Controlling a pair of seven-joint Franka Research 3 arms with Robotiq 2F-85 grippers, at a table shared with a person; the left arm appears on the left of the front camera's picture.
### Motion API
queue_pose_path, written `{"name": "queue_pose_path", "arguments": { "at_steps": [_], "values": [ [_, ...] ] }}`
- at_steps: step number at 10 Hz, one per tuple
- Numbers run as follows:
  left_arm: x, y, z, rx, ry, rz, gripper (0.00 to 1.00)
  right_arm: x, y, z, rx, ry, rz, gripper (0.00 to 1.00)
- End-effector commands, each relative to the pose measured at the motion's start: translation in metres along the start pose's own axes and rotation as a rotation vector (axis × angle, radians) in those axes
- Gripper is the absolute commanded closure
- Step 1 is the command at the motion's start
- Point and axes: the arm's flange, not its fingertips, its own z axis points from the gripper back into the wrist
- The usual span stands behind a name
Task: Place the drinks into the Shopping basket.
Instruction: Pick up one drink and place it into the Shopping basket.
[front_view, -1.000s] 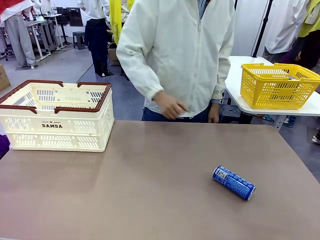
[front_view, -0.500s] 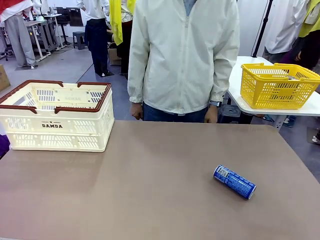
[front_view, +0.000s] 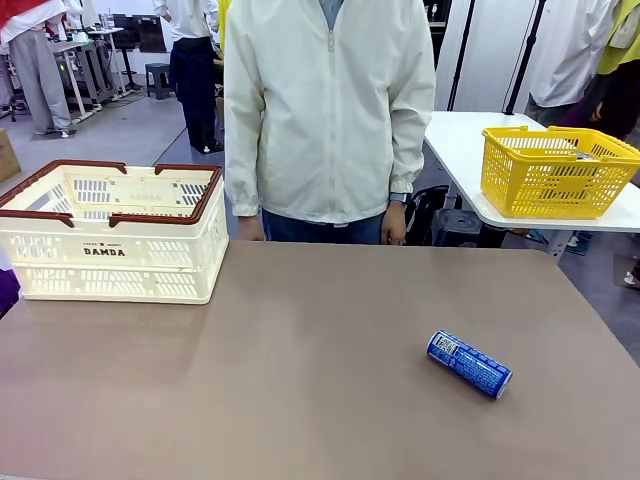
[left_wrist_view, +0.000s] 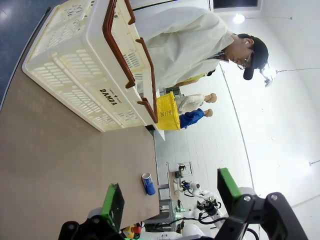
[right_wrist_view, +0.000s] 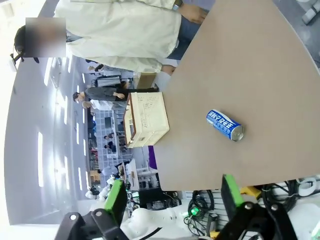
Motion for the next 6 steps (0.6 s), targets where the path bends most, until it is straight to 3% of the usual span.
{"name": "queue_pose_path", "arguments": {
  "at_steps": [1, 4, 6],
  "values": [
    [-0.001, -0.003, 0.002, -0.006, 0.009, -0.001, 0.0, -0.008, 0.027, -0.038, -0.14, 0.061, 0.072, 0.0],
    [-0.001, -0.003, 0.002, -0.006, 0.009, -0.001, 0.0, 0.006, 0.056, -0.139, -0.345, 0.27, 0.165, 0.0],
    [-0.001, -0.003, 0.002, -0.006, 0.009, -0.001, 0.0, 0.002, 0.065, -0.221, -0.515, 0.434, 0.324, 0.0]
  ]
}}
